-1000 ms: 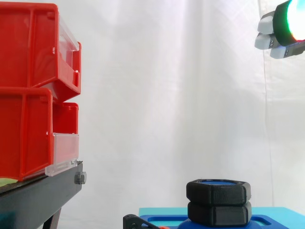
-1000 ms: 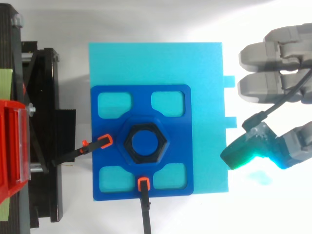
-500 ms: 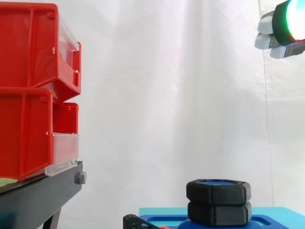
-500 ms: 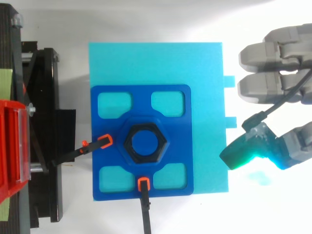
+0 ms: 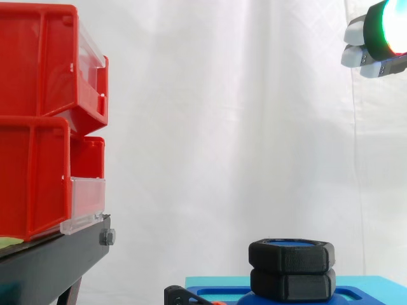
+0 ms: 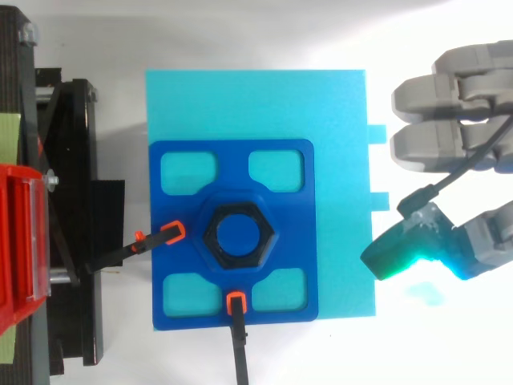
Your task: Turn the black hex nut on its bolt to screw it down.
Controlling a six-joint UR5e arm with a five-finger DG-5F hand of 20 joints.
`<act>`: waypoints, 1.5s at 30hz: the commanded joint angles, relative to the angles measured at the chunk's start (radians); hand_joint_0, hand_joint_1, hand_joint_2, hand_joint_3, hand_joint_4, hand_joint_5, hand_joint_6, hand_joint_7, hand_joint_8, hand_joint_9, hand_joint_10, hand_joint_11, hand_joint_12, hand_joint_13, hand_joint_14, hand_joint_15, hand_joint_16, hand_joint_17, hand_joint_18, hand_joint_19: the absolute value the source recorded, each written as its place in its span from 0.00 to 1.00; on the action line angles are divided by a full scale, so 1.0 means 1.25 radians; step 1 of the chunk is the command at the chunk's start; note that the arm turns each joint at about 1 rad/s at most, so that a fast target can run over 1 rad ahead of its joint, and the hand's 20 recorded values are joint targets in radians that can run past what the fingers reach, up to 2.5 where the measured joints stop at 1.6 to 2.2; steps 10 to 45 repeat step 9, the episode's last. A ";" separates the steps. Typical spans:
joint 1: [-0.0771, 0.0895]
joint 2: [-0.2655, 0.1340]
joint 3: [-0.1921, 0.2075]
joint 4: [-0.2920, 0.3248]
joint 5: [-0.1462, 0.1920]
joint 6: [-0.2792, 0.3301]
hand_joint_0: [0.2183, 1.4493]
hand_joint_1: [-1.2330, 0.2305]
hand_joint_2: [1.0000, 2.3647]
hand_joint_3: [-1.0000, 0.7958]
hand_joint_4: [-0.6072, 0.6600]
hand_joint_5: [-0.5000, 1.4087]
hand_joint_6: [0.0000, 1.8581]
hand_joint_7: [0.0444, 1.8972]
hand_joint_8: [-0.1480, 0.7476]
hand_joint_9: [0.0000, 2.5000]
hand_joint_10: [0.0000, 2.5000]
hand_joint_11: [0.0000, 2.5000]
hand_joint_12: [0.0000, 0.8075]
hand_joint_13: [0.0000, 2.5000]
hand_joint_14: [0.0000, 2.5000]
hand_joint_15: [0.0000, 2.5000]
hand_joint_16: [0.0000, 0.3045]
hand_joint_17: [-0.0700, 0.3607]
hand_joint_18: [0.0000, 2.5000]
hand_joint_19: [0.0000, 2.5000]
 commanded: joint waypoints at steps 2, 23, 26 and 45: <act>-0.001 0.001 0.000 0.000 0.000 0.000 0.18 0.57 0.00 0.28 0.52 0.12 0.27 0.25 0.37 0.00 0.00 0.00 0.42 0.04 0.00 0.00 0.18 0.45 0.04 0.03; 0.000 0.001 0.001 0.000 0.000 0.000 0.18 0.56 0.00 0.28 0.52 0.12 0.27 0.25 0.38 0.00 0.00 0.00 0.42 0.05 0.00 0.00 0.18 0.45 0.04 0.03; 0.000 0.001 0.001 0.000 0.000 0.000 0.18 0.56 0.00 0.28 0.52 0.12 0.27 0.25 0.38 0.00 0.00 0.00 0.42 0.05 0.00 0.00 0.18 0.45 0.04 0.03; 0.000 0.001 0.001 0.000 0.000 0.000 0.18 0.56 0.00 0.28 0.52 0.12 0.27 0.25 0.38 0.00 0.00 0.00 0.42 0.05 0.00 0.00 0.18 0.45 0.04 0.03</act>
